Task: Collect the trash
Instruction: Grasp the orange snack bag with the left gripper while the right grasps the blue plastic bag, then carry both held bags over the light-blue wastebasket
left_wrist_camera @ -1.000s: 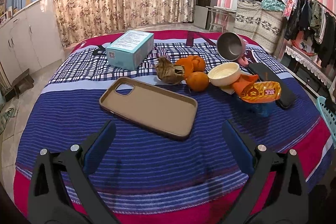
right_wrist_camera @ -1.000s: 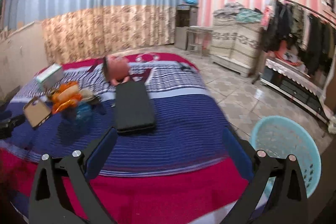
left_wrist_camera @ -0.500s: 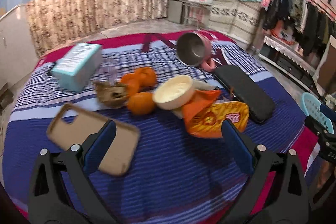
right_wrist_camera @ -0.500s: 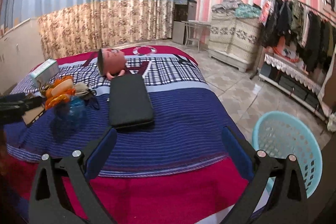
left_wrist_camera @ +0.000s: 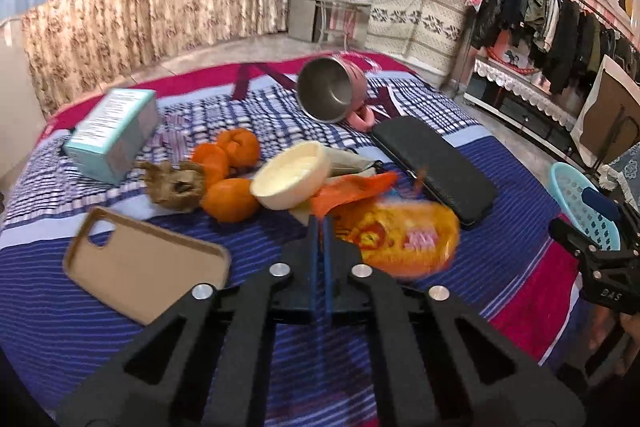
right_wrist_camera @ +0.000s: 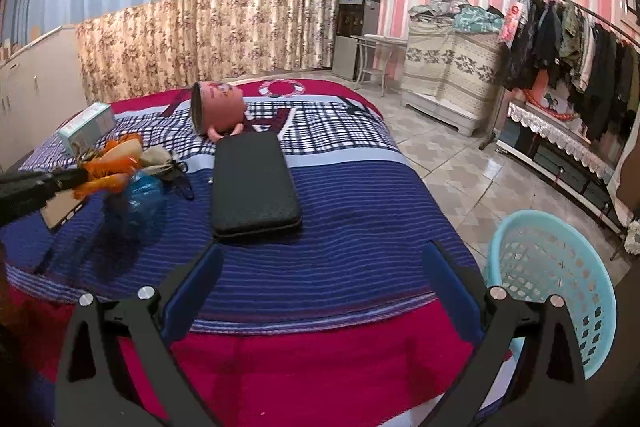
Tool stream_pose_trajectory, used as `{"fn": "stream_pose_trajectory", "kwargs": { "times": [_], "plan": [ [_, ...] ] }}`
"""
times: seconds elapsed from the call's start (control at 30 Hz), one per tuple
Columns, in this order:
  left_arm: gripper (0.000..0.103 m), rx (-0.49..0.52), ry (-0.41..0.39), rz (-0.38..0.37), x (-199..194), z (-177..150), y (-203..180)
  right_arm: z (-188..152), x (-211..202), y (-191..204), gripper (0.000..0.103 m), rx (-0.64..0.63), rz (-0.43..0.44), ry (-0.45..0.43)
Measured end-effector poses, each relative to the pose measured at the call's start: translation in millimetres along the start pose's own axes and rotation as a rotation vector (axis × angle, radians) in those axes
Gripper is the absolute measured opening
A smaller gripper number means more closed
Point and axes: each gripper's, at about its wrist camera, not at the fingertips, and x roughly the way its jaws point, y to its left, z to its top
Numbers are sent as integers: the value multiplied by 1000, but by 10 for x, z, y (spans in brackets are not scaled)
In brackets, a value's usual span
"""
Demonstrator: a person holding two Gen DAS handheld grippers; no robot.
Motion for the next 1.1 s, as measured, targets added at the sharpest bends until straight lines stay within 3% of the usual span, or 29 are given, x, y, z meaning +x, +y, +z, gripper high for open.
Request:
{"fn": "stream_pose_trajectory", "kwargs": {
  "times": [0.27, 0.43, 0.57, 0.7, 0.8, 0.87, 0.9, 0.97, 1.03, 1.1],
  "plan": [
    [0, -16, -49, 153, -515, -290, 567, 33, -52, 300, 98, -60, 78, -21],
    [0, -128, -14, 232, -506, -509, 1115, 80, -2, 716, 98, -233, 91, -17],
    [0, -187, 0, 246, -465, -615, 1294, 167, 61, 968, 98, -328, 145, -30],
    [0, -172, -14, 262, -522, -625, 1285, 292, 287, 1177, 97, -274, 287, 30],
    [0, -171, -19, 262, -557, -610, 1306, 299, 517, 1366, 96, -257, 326, 77],
    [0, -182, -20, 256, -577, -597, 1332, 286, 614, 1423, 82, -240, 343, 110],
    [0, -186, -21, 253, -589, -591, 1334, 279, 654, 1437, 57, -231, 364, 133],
    [0, -186, -23, 254, -588, -573, 1316, 267, 701, 1425, 36, -210, 399, 161],
    [0, -181, -30, 253, -590, -542, 1271, 273, 611, 1347, 27, -191, 411, 128],
    [0, -171, -41, 249, -610, -518, 1229, 316, 442, 1205, 25, -169, 402, 75]
  ]
}}
